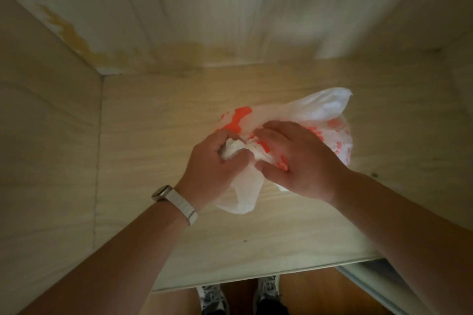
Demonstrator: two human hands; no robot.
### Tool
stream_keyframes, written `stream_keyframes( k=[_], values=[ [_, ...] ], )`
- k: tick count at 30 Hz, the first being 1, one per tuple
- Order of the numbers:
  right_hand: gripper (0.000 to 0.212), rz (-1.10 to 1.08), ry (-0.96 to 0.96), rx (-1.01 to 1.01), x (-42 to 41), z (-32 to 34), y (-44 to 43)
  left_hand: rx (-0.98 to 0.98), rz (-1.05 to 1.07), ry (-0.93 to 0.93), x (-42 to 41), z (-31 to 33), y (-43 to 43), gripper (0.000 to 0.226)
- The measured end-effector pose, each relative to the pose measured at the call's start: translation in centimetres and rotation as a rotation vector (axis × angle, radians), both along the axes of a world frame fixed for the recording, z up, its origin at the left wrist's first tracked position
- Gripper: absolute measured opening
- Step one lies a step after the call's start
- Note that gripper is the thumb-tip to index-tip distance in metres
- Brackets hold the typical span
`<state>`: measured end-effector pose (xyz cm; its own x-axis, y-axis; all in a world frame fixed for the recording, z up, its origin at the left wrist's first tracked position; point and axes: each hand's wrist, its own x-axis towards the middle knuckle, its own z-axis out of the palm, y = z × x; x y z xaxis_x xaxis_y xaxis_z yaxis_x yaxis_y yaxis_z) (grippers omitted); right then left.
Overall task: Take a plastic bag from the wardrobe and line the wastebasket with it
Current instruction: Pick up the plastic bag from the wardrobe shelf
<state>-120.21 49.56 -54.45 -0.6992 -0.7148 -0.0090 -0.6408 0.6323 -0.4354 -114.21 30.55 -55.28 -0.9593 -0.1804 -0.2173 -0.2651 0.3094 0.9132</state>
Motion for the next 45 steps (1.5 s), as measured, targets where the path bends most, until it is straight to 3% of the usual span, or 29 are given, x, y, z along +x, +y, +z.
stream_keyframes(
  k=[7, 16, 24, 31, 45],
  values=[
    [0.050, -0.018, 0.114, -0.148, 2.6, 9.9, -1.4, -0.047, -0.040, 0.205, 2.7, 11.0, -1.8, 0.035],
    [0.055, -0.099, 0.346, -0.264, 8.1, 23.6, -2.4, -0.186, -0.025, 0.417, 6.9, 23.6, -3.2, 0.032],
    [0.057, -0.141, 0.441, -0.246, 12.9, 31.9, -2.4, -0.124, -0.051, 0.560, 11.2, 32.5, -3.2, 0.028],
    [0.050, -0.099, 0.500, -0.272, 15.4, 35.3, -1.9, -0.135, -0.044, 0.633, 14.2, 37.0, -2.9, 0.028],
    [0.052, 0.156, 0.328, -0.411, 19.2, 38.3, -0.2, -0.336, 0.230, 0.585, 23.2, 42.0, 0.9, 0.022]
  ],
)
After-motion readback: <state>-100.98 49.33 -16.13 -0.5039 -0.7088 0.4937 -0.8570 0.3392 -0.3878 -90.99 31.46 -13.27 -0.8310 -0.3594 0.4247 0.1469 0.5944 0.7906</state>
